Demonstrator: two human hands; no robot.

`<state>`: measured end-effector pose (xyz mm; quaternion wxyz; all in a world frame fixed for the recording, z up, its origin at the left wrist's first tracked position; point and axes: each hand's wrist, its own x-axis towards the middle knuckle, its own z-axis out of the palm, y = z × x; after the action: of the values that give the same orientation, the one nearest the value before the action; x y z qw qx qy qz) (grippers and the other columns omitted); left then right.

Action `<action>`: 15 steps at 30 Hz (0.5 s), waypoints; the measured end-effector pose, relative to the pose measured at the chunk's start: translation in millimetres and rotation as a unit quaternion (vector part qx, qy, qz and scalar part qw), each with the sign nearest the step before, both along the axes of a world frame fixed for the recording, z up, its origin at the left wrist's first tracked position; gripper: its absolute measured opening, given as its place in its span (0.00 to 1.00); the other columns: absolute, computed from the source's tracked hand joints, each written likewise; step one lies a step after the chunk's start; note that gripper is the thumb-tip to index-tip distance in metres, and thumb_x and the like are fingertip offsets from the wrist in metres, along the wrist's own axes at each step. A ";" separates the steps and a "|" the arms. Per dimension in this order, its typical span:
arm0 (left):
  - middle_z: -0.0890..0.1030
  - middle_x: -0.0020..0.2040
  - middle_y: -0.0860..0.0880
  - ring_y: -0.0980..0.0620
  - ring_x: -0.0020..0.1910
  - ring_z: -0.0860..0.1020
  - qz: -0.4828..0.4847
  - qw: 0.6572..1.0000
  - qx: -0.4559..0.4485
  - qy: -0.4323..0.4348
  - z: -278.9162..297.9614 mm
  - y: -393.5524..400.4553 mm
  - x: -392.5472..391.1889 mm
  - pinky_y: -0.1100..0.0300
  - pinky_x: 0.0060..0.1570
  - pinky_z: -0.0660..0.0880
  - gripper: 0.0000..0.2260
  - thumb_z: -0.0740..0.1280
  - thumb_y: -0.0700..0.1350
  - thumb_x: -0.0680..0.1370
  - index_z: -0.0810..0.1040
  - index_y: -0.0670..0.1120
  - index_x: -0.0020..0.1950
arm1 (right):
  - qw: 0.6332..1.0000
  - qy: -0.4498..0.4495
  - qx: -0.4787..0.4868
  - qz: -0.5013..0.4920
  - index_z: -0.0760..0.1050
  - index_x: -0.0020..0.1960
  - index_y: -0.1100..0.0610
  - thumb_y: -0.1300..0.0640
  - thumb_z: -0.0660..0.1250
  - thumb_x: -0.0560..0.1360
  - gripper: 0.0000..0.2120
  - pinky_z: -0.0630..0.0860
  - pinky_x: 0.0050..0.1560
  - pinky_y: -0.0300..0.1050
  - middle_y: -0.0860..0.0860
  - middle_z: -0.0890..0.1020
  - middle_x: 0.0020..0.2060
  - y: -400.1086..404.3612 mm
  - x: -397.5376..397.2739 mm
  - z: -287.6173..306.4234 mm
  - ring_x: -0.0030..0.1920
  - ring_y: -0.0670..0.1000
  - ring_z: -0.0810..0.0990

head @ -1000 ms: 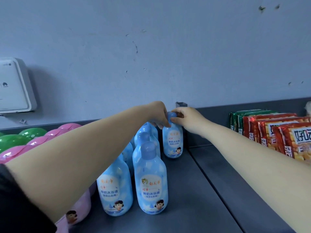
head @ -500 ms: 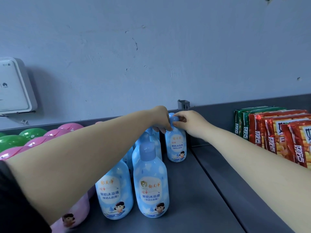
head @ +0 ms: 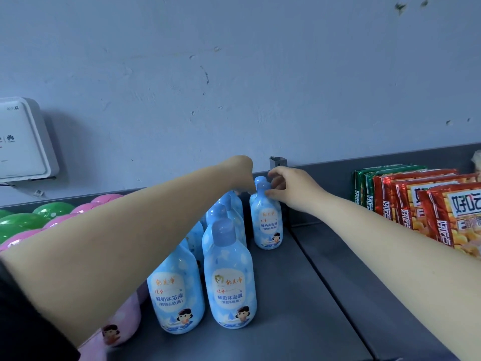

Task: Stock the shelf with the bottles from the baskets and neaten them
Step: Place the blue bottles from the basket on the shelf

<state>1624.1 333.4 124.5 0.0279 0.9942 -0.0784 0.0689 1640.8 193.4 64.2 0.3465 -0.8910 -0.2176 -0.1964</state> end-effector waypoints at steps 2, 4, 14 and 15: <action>0.73 0.39 0.47 0.47 0.39 0.70 -0.006 0.997 0.041 -0.060 6.9 2.5 -7.4 0.62 0.30 0.65 0.06 0.67 0.45 0.74 0.73 0.43 0.43 | 1.000 -0.015 -0.013 -0.012 0.71 0.64 0.57 0.55 0.69 0.73 0.20 0.70 0.48 0.38 0.49 0.77 0.49 -6.4 -7.8 7.2 0.47 0.47 0.75; 0.71 0.42 0.46 0.47 0.39 0.68 -0.020 0.995 0.042 -0.088 13.2 4.1 -16.5 0.62 0.30 0.62 0.06 0.67 0.45 0.74 0.72 0.44 0.43 | 0.999 -0.033 -0.027 -0.024 0.72 0.61 0.57 0.55 0.69 0.73 0.18 0.71 0.49 0.39 0.50 0.78 0.50 -14.3 -18.0 15.4 0.48 0.48 0.76; 0.79 0.46 0.49 0.48 0.47 0.77 -0.133 0.976 -0.056 -0.160 20.0 -30.4 -85.3 0.58 0.45 0.75 0.08 0.65 0.47 0.75 0.79 0.44 0.50 | 0.957 -0.096 -0.235 -0.138 0.73 0.55 0.53 0.46 0.65 0.75 0.13 0.74 0.49 0.46 0.48 0.75 0.47 -62.8 -103.4 46.3 0.50 0.51 0.75; 0.78 0.46 0.49 0.49 0.47 0.77 -0.143 0.975 -0.061 -0.156 17.2 -37.0 -90.4 0.58 0.45 0.74 0.08 0.65 0.47 0.75 0.79 0.45 0.50 | 0.954 -0.093 -0.244 -0.150 0.73 0.55 0.53 0.45 0.65 0.75 0.14 0.74 0.49 0.46 0.48 0.76 0.48 -68.7 -112.6 45.8 0.50 0.52 0.75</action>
<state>1533.6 296.4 141.7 0.0854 0.9461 -0.2191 0.2228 1528.2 124.6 110.0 0.0633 -0.9486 -0.1542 -0.2690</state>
